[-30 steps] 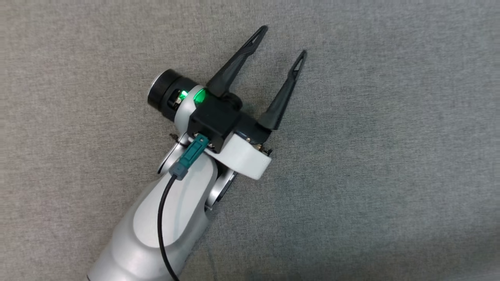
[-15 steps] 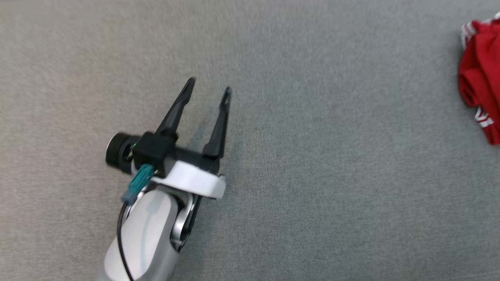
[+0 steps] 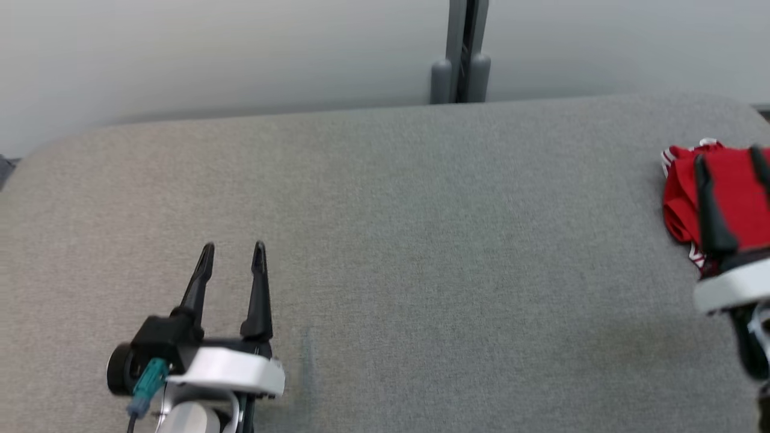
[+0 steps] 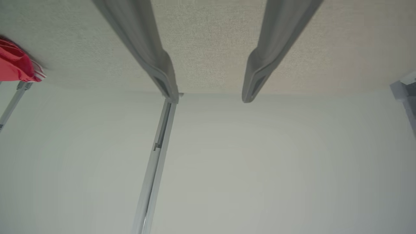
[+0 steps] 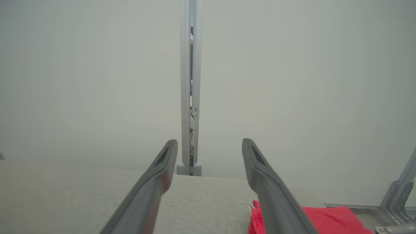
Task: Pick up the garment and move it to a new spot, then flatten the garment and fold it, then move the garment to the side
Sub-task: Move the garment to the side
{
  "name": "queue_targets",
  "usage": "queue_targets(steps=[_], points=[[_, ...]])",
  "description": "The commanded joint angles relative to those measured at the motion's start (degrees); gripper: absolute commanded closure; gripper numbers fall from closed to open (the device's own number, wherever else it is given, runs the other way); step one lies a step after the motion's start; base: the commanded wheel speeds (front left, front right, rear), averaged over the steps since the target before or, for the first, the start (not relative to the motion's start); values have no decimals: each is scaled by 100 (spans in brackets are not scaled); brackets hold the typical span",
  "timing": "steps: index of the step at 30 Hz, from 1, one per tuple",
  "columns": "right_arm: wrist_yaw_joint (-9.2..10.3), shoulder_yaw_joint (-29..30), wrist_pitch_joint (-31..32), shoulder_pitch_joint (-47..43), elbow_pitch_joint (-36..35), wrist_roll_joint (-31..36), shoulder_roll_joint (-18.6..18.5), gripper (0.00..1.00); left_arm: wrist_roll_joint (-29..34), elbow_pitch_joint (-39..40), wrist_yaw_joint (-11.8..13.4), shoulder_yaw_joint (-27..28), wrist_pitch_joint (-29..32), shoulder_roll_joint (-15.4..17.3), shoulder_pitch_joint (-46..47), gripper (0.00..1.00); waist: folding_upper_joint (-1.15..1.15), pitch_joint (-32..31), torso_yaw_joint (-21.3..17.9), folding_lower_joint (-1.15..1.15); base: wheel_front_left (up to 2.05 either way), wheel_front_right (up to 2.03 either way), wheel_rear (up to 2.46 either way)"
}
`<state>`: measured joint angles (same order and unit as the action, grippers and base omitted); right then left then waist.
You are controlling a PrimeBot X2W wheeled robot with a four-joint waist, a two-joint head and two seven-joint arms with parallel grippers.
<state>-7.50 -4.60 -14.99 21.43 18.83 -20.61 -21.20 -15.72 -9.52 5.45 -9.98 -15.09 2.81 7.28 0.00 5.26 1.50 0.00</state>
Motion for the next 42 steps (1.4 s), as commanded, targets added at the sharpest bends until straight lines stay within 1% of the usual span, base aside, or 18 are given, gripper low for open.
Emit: queue_targets(steps=[1,3,7,9,11,17,24,25,33,37,41,42], points=[[2,42,-25,-168,-130,83,81,0,18,-3,7,43,-6,25,-114,0,0,-225,123,0,0,0,0],[3,202,-25,-551,-457,299,360,0,127,-5,-42,85,-7,22,-277,0,0,-318,137,0,0,0,0],[2,352,-25,-1093,-888,601,820,0,81,-3,-61,193,-7,25,-573,0,0,-432,129,0,0,0,0],[3,365,-25,-1271,-981,695,957,0,62,-6,-80,223,-7,22,-677,0,0,-486,131,0,0,0,0],[2,318,-26,-1397,-1029,841,1025,0,174,-51,-75,218,-7,26,-761,0,0,-517,141,0,0,0,0],[2,291,-26,-1694,-1038,1046,1284,0,91,-38,11,146,-7,24,-908,0,0,-559,177,0,0,0,0],[2,225,-26,-1795,-955,1142,1340,0,143,-12,120,75,-7,27,-851,0,0,-535,201,0,0,0,0],[2,233,-26,-1787,-950,1138,1345,0,141,14,54,34,-7,22,-839,0,0,-534,201,0,0,0,0],[2,173,-26,-1770,-952,1200,1386,0,269,139,81,-33,-7,26,-826,0,0,-515,208,0,0,0,0],[2,162,-26,-1769,-935,1212,1415,0,25,127,2,-10,-7,26,-889,0,0,-516,199,0,0,0,0],[2,147,-26,-1743,-926,1210,1435,0,30,111,-16,45,-7,25,-903,0,0,-520,187,0,0,0,0],[2,122,-26,-1729,-918,1219,1424,0,-57,129,-39,81,-7,26,-932,0,0,-526,173,0,0,0,0]])
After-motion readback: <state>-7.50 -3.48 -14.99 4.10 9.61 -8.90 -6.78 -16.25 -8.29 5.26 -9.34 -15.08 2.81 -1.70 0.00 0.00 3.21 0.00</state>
